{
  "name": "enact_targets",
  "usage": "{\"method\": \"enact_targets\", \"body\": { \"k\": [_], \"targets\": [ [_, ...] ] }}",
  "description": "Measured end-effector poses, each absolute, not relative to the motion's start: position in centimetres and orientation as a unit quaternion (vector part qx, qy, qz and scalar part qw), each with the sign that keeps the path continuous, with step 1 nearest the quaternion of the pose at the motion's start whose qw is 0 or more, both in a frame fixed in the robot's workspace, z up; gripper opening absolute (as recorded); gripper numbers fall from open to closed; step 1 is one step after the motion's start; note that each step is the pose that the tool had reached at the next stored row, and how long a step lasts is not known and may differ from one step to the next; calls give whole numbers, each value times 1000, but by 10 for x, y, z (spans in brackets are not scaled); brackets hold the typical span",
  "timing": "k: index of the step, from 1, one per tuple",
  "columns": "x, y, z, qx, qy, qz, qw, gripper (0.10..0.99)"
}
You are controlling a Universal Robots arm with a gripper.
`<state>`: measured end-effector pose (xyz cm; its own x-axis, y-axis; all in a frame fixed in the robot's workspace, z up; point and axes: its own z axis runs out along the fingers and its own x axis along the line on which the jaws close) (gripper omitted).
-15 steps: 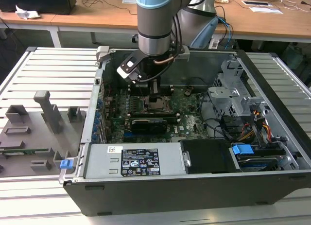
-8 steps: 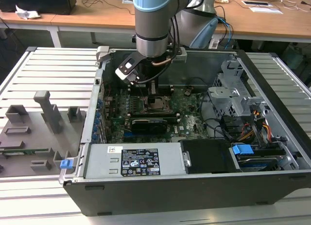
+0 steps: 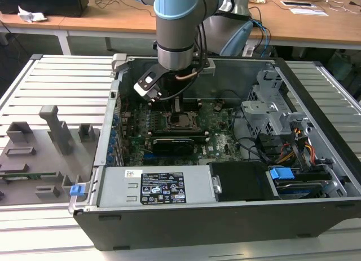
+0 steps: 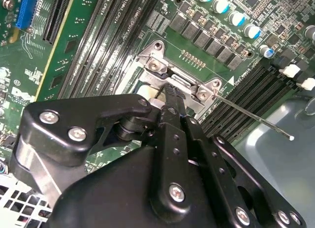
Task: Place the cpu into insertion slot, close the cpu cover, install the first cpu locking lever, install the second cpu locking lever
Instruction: 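Close the cpu cover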
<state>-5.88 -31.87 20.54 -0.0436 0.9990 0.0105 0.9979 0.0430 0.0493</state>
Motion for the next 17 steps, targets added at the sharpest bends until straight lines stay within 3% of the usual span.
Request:
{"method": "enact_targets", "body": {
  "k": [17],
  "targets": [
    [-56, -318, 209, 685, 728, 26, 11, 106]
  ]
}}
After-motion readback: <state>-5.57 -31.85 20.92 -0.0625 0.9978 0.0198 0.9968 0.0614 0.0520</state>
